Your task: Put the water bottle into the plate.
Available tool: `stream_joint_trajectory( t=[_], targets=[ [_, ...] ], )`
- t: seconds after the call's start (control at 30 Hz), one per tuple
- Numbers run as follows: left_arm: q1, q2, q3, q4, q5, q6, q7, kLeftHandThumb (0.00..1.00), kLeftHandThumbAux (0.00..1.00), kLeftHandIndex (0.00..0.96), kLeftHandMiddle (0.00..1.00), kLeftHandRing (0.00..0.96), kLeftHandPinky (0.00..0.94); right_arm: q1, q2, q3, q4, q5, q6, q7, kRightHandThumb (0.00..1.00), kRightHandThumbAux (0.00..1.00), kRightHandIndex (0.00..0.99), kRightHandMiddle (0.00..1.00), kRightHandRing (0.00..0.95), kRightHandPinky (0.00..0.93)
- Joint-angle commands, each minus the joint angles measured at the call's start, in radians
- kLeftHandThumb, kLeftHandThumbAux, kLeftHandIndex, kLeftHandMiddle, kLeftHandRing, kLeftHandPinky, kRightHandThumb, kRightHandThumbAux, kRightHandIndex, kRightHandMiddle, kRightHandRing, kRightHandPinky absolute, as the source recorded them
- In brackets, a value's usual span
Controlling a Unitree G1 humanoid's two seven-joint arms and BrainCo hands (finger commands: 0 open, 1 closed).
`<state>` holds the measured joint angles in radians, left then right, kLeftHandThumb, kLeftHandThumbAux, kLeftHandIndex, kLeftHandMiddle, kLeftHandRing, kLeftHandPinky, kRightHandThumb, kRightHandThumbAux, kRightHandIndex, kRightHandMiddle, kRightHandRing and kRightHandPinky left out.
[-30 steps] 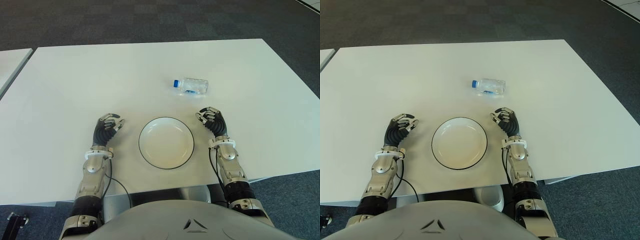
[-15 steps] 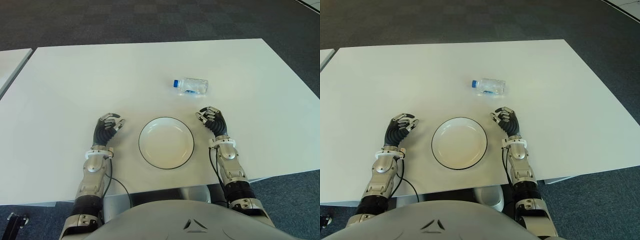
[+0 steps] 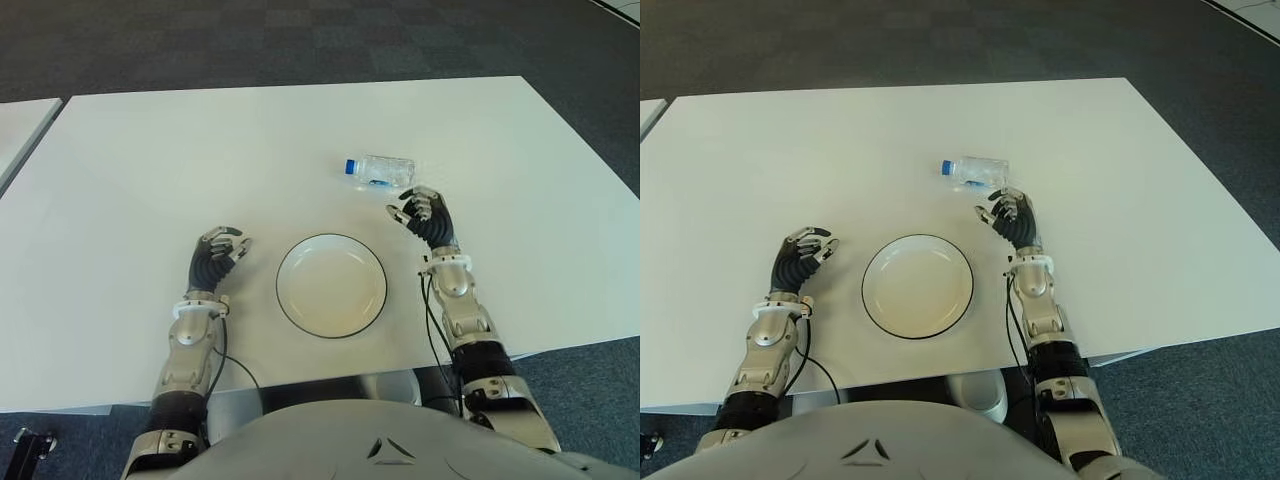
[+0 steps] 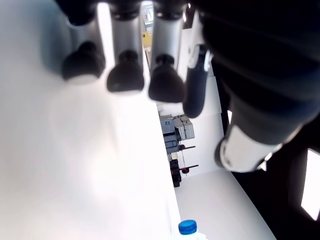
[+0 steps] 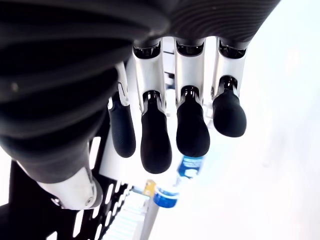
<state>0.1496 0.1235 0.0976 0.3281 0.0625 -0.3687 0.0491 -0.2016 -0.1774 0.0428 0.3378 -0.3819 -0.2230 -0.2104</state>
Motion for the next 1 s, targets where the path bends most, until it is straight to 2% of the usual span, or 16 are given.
stream_joint_trajectory(
  t=[0.03, 0.13, 0.2, 0.3, 0.37, 0.63, 0.73, 0.9, 1.0],
  targets=[
    [0.017, -0.006, -0.007, -0.013, 0.010, 0.030, 0.006, 0.710, 0.716, 0.439, 0.837, 0.843, 0.846, -0.055, -0.020, 0.034, 0.004, -0.075, 0.024, -0.043, 0.694, 0.731, 0.412, 0.490, 0.475, 0.451],
    [0.014, -0.002, -0.004, -0.013, 0.005, 0.034, -0.002, 0.710, 0.715, 0.439, 0.838, 0.844, 0.847, -0.106, -0.037, 0.051, -0.005, -0.108, 0.073, -0.028, 0.688, 0.731, 0.407, 0.392, 0.394, 0.393],
    [0.013, 0.000, -0.003, -0.011, 0.002, 0.035, -0.006, 0.711, 0.715, 0.439, 0.837, 0.845, 0.848, -0.142, -0.051, 0.060, -0.005, -0.130, 0.109, -0.014, 0.511, 0.715, 0.265, 0.287, 0.301, 0.315],
    [0.011, 0.002, -0.003, -0.013, -0.001, 0.038, -0.009, 0.711, 0.715, 0.439, 0.836, 0.844, 0.848, -0.189, -0.068, 0.073, 0.009, -0.156, 0.144, -0.006, 0.424, 0.686, 0.168, 0.202, 0.218, 0.242],
    [0.013, 0.002, -0.004, -0.020, 0.000, 0.041, -0.009, 0.711, 0.715, 0.439, 0.836, 0.844, 0.849, -0.213, -0.074, 0.079, 0.022, -0.165, 0.155, -0.008, 0.403, 0.670, 0.135, 0.168, 0.185, 0.210],
    [0.020, -0.002, -0.011, -0.061, 0.008, 0.076, -0.005, 0.711, 0.715, 0.439, 0.837, 0.846, 0.849, -0.357, -0.091, 0.109, 0.156, -0.188, 0.157, -0.039, 0.356, 0.617, 0.048, 0.055, 0.071, 0.122],
    [0.027, -0.009, -0.013, -0.080, 0.014, 0.082, 0.007, 0.710, 0.715, 0.439, 0.837, 0.842, 0.839, -0.485, -0.100, 0.132, 0.294, -0.200, 0.142, -0.048, 0.369, 0.583, 0.017, 0.020, 0.028, 0.088],
    [0.031, -0.020, -0.012, -0.093, 0.023, 0.076, 0.021, 0.709, 0.716, 0.438, 0.831, 0.833, 0.827, -0.618, -0.104, 0.166, 0.459, -0.200, 0.120, -0.041, 0.410, 0.526, 0.002, 0.003, 0.004, 0.042],
    [0.032, -0.024, -0.010, -0.096, 0.026, 0.066, 0.026, 0.709, 0.716, 0.438, 0.828, 0.830, 0.826, -0.669, -0.106, 0.190, 0.533, -0.205, 0.110, -0.038, 0.427, 0.496, 0.000, 0.000, 0.001, 0.033]
  ],
)
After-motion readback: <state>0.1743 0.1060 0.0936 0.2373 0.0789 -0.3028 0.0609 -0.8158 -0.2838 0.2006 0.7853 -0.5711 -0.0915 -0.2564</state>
